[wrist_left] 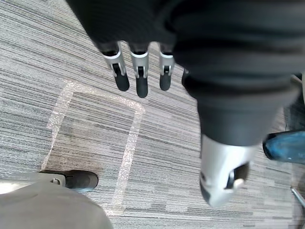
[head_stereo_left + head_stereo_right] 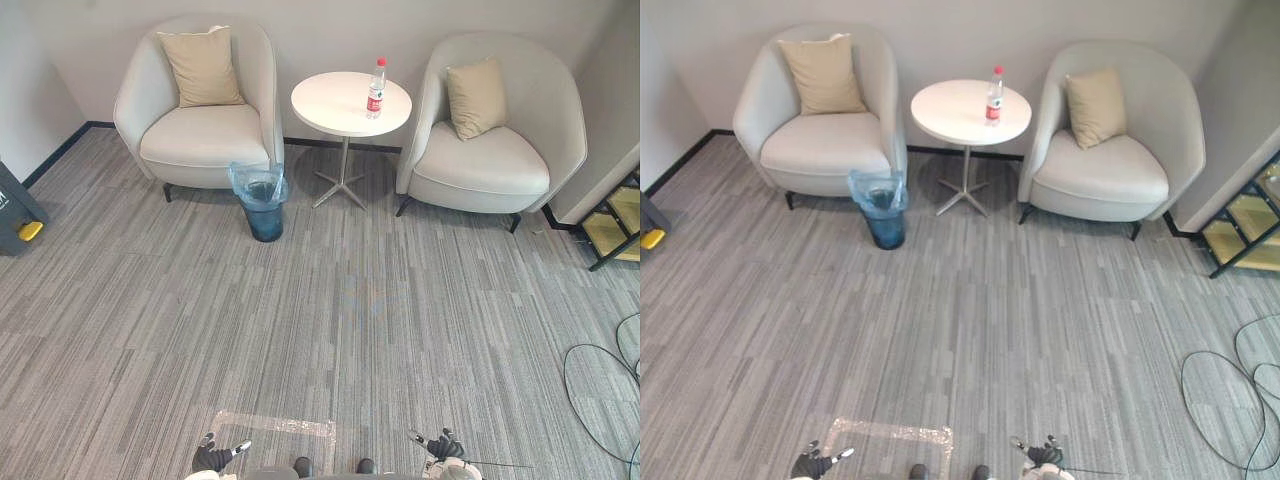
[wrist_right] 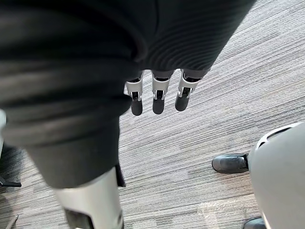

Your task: Gather rubbish on tea table into small bin, then transfer packed bag to large trash can.

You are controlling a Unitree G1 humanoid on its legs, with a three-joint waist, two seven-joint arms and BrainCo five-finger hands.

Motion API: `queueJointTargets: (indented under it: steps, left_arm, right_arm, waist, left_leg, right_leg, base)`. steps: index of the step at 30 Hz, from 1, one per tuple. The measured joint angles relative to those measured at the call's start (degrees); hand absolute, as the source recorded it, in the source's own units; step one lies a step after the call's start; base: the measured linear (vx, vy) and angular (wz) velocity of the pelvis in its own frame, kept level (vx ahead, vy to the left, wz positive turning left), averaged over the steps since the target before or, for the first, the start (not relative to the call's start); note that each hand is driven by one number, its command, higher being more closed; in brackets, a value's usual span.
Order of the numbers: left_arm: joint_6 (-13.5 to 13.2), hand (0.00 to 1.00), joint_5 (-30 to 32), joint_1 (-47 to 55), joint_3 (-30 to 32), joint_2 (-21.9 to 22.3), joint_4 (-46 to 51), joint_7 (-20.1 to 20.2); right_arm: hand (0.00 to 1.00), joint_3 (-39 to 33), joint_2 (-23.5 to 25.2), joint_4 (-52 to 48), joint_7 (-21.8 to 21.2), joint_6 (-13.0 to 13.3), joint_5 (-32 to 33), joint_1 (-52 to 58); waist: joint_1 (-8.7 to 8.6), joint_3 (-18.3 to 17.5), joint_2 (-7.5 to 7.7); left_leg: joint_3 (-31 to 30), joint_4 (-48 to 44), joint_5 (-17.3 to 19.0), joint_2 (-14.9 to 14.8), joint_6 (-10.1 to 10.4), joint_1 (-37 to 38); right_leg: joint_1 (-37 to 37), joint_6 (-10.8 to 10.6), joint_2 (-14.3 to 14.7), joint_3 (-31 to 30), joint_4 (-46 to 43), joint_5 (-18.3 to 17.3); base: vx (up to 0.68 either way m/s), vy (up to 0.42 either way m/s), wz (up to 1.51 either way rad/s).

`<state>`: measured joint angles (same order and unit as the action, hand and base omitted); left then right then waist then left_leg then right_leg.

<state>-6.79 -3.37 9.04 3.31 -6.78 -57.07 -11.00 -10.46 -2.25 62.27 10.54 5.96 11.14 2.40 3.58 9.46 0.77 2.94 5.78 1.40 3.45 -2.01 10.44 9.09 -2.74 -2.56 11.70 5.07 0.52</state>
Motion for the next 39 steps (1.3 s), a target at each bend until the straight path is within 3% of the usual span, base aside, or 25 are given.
queueJointTargets:
  steps: [31,33,36,37,38,39]
  left_arm:
    - [1.00,0.00,-0.97,-0.64,-1.03,-1.57,-0.94,1.30]
    - [1.04,0.00,-1.39,-0.75,-1.10,-1.62,-0.92,1.31]
    - [1.18,0.00,-1.89,-1.45,-1.70,-1.77,-0.84,1.34]
    - [1.25,0.00,-2.31,-1.63,-2.17,-1.63,-0.62,1.44]
    - [1.28,0.00,-2.41,-1.65,-2.16,-1.59,-0.43,1.47]
    - [1.36,0.00,-2.59,-1.71,-2.12,-1.94,0.46,1.67]
  right_arm:
    - [0.00,1.68,0.22,-0.02,-0.90,0.01,-1.83,0.12]
    - [0.00,1.67,0.20,-0.31,-0.91,0.01,-1.40,0.12]
    - [0.00,1.67,-0.06,-0.57,-0.95,0.03,-0.87,0.00]
    - [0.00,1.68,-0.17,-0.81,-0.97,0.11,0.20,-0.13]
    - [0.00,1.68,-0.19,-0.81,-0.96,0.11,0.25,-0.26]
    - [0.00,1.67,-0.20,-0.82,-0.92,0.13,0.41,-0.71]
  waist:
    - [0.00,0.47,1.44]
    - [-0.15,0.48,1.43]
    - [-0.12,1.25,1.08]
    - [-0.13,1.70,0.29]
    - [-0.11,1.79,0.16]
    - [-0.13,2.38,0.32]
  left_leg:
    - [-0.88,-0.09,0.44,-0.05,0.59,-2.71]
    - [-1.39,-1.78,1.30,-0.05,0.77,-4.60]
    - [-1.80,-13.07,7.28,-0.60,0.89,-9.25]
    - [-1.17,-20.48,11.20,-1.83,1.62,-11.83]
    - [-0.71,-22.51,11.89,-2.21,2.04,-12.59]
    - [0.83,-30.87,12.69,-3.05,3.27,-16.09]
  right_leg:
    - [-1.88,0.12,0.04,1.36,-0.04,-0.51]
    - [-3.09,0.35,-0.11,2.09,-1.10,-1.23]
    - [-3.55,0.82,-0.15,2.93,-4.23,-3.96]
    - [-3.23,1.11,0.64,3.04,-5.62,-5.49]
    - [-3.18,1.32,0.78,2.95,-5.75,-5.88]
    - [-2.94,2.20,1.10,2.96,-5.87,-7.07]
  base:
    - [0.00,-0.003,0.02]
    - [0.06,-0.026,0.20]
    - [0.09,-0.014,0.14]
    - [0.06,-0.017,0.03]
    - [0.07,-0.011,0.11]
    - [0.05,-0.038,0.03]
